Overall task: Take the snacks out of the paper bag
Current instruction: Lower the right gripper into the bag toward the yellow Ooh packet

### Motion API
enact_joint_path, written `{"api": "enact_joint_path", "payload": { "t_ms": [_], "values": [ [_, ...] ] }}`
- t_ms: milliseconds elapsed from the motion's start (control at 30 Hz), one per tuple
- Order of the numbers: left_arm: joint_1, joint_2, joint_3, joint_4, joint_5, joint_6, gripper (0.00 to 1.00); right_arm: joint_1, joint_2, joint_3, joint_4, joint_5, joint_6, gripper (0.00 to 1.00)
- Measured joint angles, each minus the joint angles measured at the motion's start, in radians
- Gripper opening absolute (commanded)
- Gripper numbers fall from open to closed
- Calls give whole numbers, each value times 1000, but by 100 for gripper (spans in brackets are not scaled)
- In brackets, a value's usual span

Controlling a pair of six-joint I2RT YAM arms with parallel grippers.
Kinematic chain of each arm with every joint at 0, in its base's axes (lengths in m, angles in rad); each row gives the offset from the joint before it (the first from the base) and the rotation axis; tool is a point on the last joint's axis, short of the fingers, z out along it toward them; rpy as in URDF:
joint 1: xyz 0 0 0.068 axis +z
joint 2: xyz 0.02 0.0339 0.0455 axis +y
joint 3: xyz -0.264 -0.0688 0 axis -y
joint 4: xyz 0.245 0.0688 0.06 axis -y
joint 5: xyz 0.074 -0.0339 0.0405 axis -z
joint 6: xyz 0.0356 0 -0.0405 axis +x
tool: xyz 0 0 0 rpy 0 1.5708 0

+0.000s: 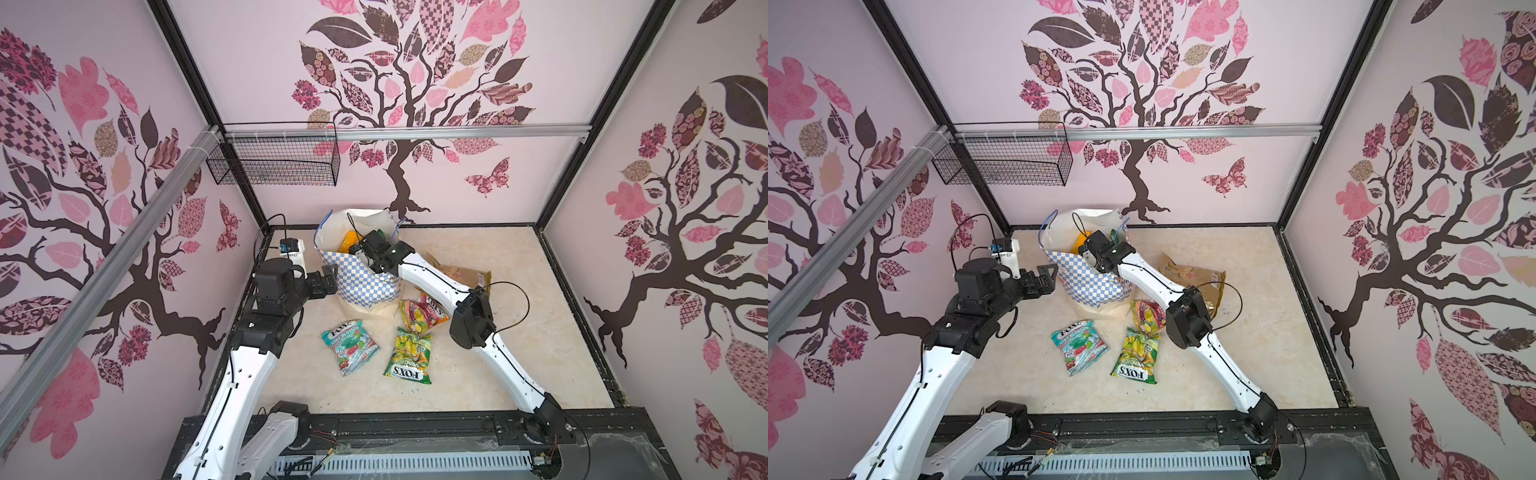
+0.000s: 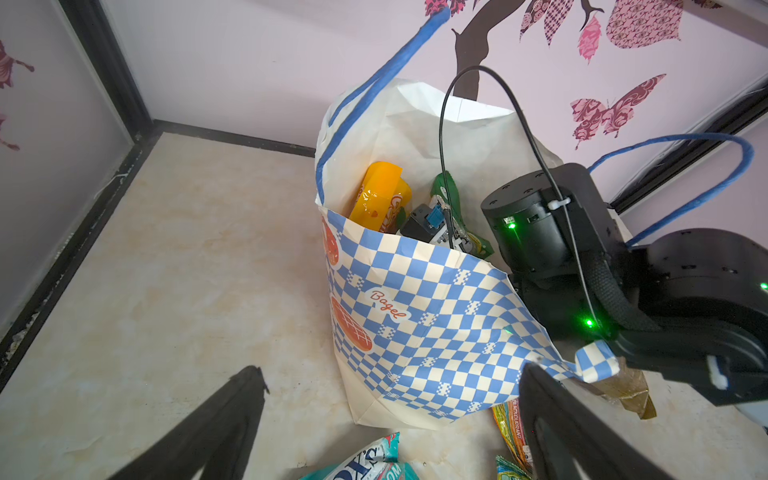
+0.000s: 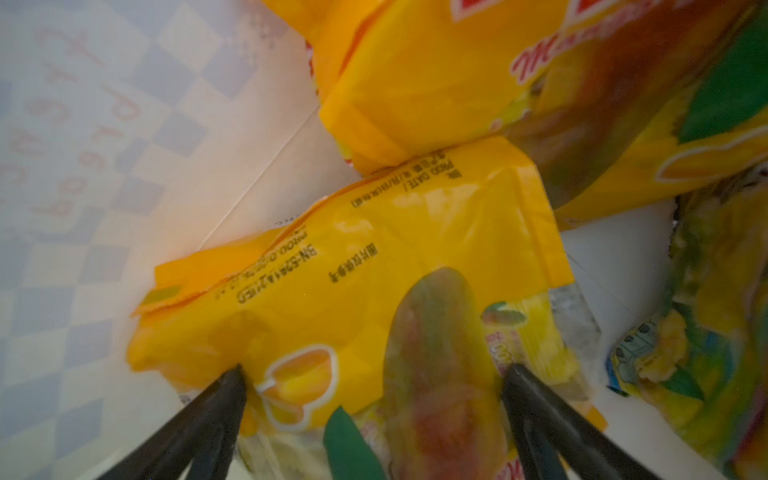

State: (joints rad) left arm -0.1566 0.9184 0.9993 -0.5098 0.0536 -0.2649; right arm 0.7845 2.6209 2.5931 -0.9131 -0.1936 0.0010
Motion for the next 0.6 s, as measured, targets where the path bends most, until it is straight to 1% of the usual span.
{"api": "enact_joint_path", "payload": {
  "t_ms": [67, 200, 433, 600],
  "values": [
    [0, 0, 0, 0, 0, 0, 97, 0, 2, 0, 4, -2, 3, 93],
    [0, 0, 0, 0, 0, 0, 97, 0, 5, 0, 10, -13, 11, 73],
    [1, 1, 0, 0, 0, 0, 97, -2, -5, -14, 33, -27, 31, 25],
    [1, 1, 0, 0, 0, 0, 97, -1, -21, -35, 47, -42, 48, 1]
  ]
}}
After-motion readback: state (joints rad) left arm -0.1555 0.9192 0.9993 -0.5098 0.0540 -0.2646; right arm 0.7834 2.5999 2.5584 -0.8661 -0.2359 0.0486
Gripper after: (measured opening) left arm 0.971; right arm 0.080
